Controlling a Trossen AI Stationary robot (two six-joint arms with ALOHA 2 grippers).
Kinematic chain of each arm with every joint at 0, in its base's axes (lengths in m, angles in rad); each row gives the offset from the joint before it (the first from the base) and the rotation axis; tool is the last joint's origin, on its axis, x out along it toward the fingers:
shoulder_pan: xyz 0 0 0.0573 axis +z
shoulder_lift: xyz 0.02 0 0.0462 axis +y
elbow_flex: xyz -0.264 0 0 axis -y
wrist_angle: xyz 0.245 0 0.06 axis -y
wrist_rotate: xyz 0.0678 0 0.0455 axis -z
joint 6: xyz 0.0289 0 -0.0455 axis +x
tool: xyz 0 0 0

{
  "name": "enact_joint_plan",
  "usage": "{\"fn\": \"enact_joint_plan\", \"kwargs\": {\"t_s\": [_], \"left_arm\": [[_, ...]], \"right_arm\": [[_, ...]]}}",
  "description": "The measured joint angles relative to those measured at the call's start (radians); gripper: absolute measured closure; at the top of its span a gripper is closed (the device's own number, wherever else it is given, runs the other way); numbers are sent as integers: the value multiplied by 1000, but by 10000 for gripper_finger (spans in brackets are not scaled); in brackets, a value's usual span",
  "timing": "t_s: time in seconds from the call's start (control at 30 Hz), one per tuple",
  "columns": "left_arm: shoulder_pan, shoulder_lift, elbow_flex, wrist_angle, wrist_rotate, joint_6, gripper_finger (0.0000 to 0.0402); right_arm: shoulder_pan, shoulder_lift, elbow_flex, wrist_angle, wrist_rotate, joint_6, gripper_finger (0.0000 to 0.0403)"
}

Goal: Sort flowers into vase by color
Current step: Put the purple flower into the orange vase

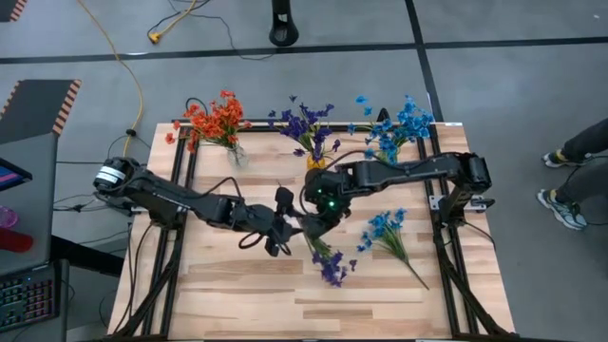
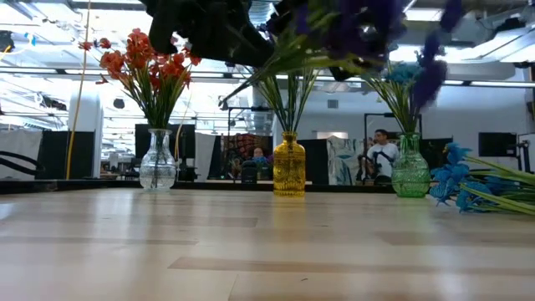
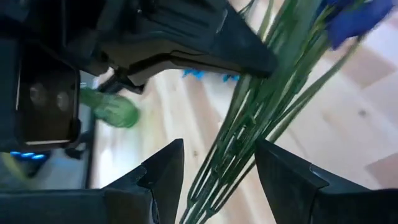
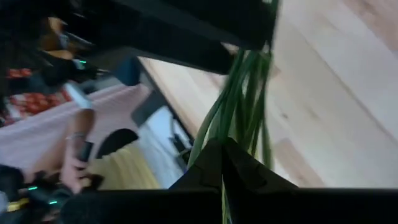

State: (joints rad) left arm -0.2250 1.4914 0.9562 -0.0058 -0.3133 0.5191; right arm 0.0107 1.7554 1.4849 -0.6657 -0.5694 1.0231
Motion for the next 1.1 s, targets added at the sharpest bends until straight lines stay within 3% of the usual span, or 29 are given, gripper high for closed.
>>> {"fn": "enact_joint_plan", "kwargs": {"t_s": [0.5, 0.87, 1.1], "left_arm": [[-84, -1, 0, -3, -269, 78, 216], [-128, -1, 0, -5, -304, 72, 216], [-152, -1, 0, -4, -382, 65, 216]], "right_arm": [[-32, 0, 0, 73, -62, 95, 373], [-40, 0, 0, 73, -63, 94, 373], [-40, 0, 0, 70, -62, 75, 374]]}}
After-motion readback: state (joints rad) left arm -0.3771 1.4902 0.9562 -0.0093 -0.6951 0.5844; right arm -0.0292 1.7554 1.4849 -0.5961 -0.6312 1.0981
